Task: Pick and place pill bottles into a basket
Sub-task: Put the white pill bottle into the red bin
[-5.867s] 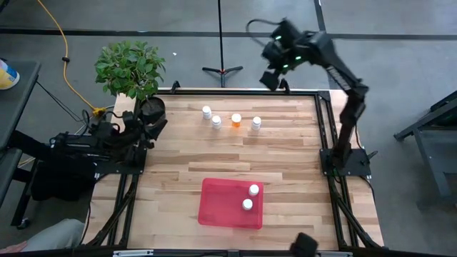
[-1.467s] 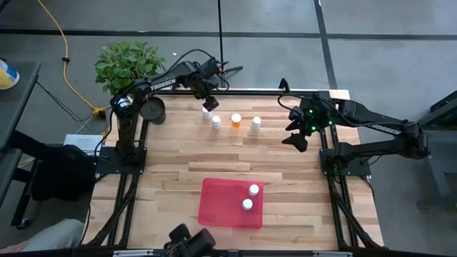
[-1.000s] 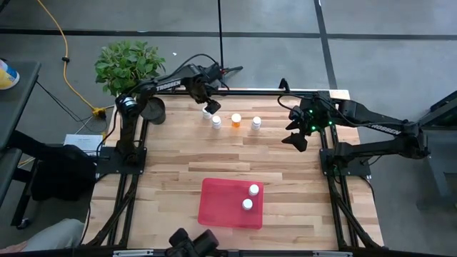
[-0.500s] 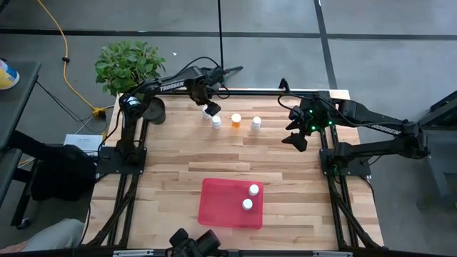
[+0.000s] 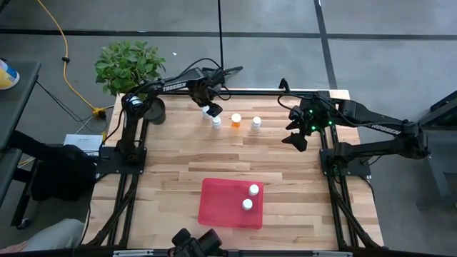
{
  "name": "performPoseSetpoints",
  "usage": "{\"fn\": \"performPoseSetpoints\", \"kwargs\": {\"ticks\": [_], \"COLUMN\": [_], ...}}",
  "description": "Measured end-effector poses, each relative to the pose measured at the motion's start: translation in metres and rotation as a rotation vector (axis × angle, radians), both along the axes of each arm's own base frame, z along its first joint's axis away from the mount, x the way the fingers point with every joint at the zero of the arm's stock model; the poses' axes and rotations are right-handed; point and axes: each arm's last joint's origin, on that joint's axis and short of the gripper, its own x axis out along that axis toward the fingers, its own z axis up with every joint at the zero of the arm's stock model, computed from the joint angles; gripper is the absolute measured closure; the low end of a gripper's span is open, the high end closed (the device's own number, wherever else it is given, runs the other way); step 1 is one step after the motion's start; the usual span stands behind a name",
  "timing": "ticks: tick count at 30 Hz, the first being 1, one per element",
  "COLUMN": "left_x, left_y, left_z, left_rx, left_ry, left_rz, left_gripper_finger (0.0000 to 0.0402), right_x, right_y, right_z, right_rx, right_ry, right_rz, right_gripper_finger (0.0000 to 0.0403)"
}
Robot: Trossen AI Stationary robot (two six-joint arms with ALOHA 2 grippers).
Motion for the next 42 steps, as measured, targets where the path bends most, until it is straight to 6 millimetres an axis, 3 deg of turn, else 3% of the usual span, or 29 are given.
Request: {"fn": "performPoseSetpoints", "kwargs": {"ticks": [12,30,38,42], "left_x": [-0.0008,-0.0027,-0.0022,-0.0018], "left_y": [0.0,-0.0024,-0.0031,-0.003], "left_z": [0.0001,0.0002,0.0004,0.0004], "left_rx": [-0.003,-0.046,-0.07,-0.068], "left_ry": [0.004,0.009,-0.01,-0.013], "left_rz": [-0.001,-0.004,-0.006,-0.007], "left_gripper_finger": [0.0075,0.0213,0.0193,0.021], "right_x": [0.0,0.0,0.0,0.0], "right_y": [0.0,0.0,0.0,0.0], "right_z": [0.0,0.0,0.0,0.0], "right_rx": [0.0,0.002,0.002,0.002], "right_ry": [0.0,0.0,0.0,0.0], "right_rz": [0.0,-0.003,-0.003,-0.003], "right_gripper_finger": [0.008,0.008,0.008,0.008]}}
